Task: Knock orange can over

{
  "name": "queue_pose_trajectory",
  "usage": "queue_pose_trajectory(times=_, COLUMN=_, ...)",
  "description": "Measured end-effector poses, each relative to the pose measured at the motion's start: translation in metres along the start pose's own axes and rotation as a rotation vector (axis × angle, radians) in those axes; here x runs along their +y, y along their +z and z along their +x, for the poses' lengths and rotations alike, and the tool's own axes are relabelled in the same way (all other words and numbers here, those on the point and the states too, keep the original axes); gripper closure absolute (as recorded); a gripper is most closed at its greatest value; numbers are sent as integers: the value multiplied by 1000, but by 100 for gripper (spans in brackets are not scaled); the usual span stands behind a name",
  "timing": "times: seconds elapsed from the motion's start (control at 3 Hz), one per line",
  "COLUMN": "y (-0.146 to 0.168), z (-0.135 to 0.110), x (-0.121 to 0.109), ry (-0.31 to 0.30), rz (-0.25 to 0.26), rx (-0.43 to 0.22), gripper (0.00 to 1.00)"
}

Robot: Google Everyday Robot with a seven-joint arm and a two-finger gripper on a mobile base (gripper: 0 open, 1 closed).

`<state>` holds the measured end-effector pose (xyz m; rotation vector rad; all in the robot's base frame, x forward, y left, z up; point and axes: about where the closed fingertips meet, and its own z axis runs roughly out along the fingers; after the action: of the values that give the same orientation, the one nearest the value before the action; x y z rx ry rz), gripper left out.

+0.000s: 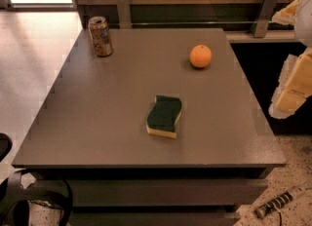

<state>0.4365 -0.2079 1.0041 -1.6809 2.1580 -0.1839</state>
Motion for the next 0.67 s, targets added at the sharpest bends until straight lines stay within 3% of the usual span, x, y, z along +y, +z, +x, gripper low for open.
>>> queue_pose_trajectory(times=0.33, y=1, z=-2, x=-1, ry=7, rz=2, rx=-9, gripper=0)
queue_pose_trajectory(times=0.67, y=11, z=-16, x=-15, ry=82, rz=16, rx=-95, gripper=0)
